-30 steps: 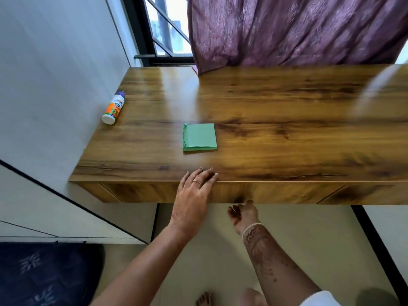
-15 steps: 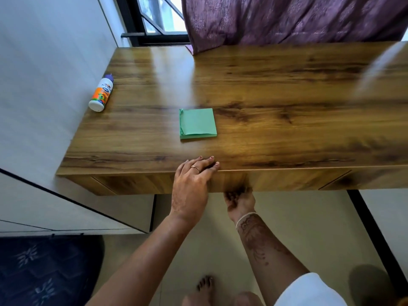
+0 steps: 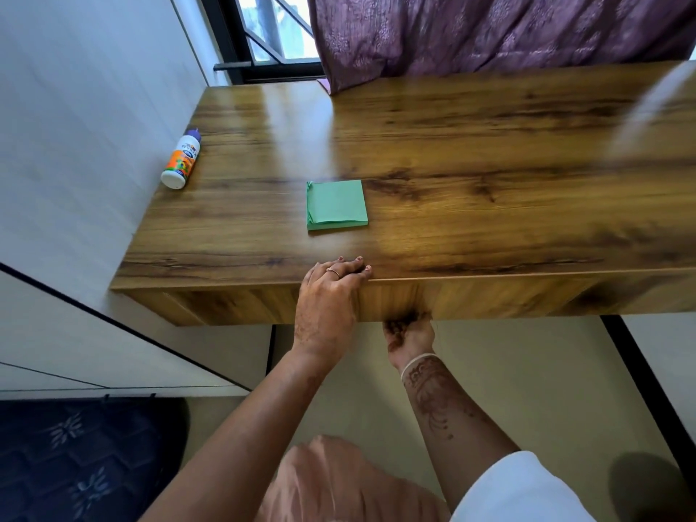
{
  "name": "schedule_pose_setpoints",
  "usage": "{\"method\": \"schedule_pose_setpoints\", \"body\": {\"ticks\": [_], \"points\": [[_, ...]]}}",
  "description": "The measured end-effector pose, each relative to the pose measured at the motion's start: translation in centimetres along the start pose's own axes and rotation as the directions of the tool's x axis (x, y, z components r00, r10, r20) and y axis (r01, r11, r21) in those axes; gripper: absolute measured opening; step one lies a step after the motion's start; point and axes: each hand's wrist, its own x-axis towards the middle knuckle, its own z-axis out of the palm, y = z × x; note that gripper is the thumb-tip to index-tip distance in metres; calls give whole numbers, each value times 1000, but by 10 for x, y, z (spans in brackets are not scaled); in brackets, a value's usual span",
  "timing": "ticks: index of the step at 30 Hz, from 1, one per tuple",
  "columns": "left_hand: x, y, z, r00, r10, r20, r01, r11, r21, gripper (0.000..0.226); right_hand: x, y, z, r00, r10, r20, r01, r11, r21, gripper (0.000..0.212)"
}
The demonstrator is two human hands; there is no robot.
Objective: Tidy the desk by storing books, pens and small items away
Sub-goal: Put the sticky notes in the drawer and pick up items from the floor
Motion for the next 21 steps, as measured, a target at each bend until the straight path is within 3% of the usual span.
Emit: {"method": "schedule_pose_setpoints", "body": {"ticks": [9, 14, 21], "points": [[-1, 7, 1, 997, -71, 6, 72, 996, -45, 41, -31, 12, -45, 994, 21, -104, -21, 1000, 7, 40], [-17, 23, -8, 993, -114, 34, 118, 984, -133, 28, -57, 14, -76, 990, 66, -121, -64, 998, 17, 37], [-99, 42, -9, 994, -58, 96, 66, 995, -80, 23, -90, 5, -94, 976, 104, -192, -131, 982, -135, 32]]}}
